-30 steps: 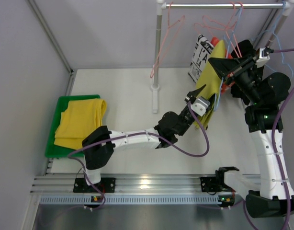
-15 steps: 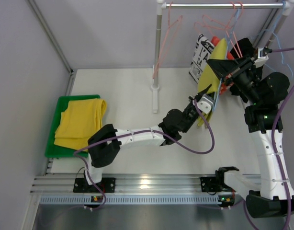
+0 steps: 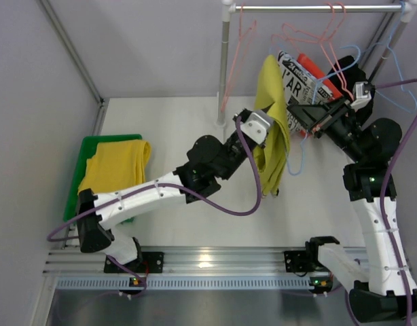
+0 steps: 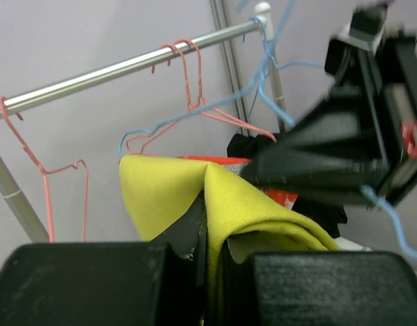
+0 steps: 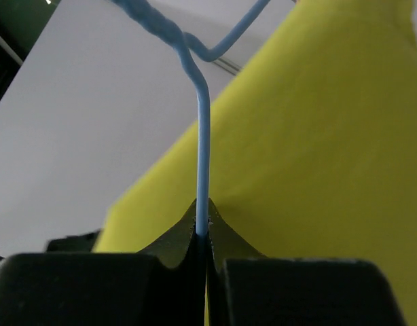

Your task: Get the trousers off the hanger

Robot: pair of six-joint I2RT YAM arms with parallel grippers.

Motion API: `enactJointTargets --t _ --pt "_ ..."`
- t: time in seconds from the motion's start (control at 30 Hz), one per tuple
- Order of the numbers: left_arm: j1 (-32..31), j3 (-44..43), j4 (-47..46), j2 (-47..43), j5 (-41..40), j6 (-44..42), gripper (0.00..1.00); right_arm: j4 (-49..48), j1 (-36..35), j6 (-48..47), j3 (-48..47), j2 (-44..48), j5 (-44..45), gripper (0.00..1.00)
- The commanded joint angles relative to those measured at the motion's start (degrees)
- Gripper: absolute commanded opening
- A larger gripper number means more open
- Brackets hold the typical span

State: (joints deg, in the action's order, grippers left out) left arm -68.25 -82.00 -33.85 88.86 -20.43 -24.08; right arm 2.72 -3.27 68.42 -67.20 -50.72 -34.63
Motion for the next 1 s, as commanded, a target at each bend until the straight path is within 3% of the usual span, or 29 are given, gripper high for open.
enactJointTargets --t 0.0,0.23,0.6,0.8,0.97 --pt "0.2 -9.0 1.9 -5.9 1.3 4.7 0.0 -4.0 -0.4 -5.6 2.0 1.7 0.5 0.0" --pt "0.1 -21.5 6.8 -5.0 4.5 5.9 0.0 -1.1 -0.5 -9.2 7.0 3.3 1.2 0.0" --pt "0.1 -52.4 7.7 4.4 5.7 -1.1 0.0 3.7 -0.6 -17.9 11.7 6.0 0.0 0.0" --pt "0.1 -55.8 2.1 4.3 6.7 -12.8 0.0 4.7 -0.6 -20.0 13.5 6.5 -0.3 0.0" --pt "0.1 -55.4 -6.0 2.2 3.8 -30.7 0.0 5.2 -0.6 -20.9 12.0 6.2 -0.6 0.0"
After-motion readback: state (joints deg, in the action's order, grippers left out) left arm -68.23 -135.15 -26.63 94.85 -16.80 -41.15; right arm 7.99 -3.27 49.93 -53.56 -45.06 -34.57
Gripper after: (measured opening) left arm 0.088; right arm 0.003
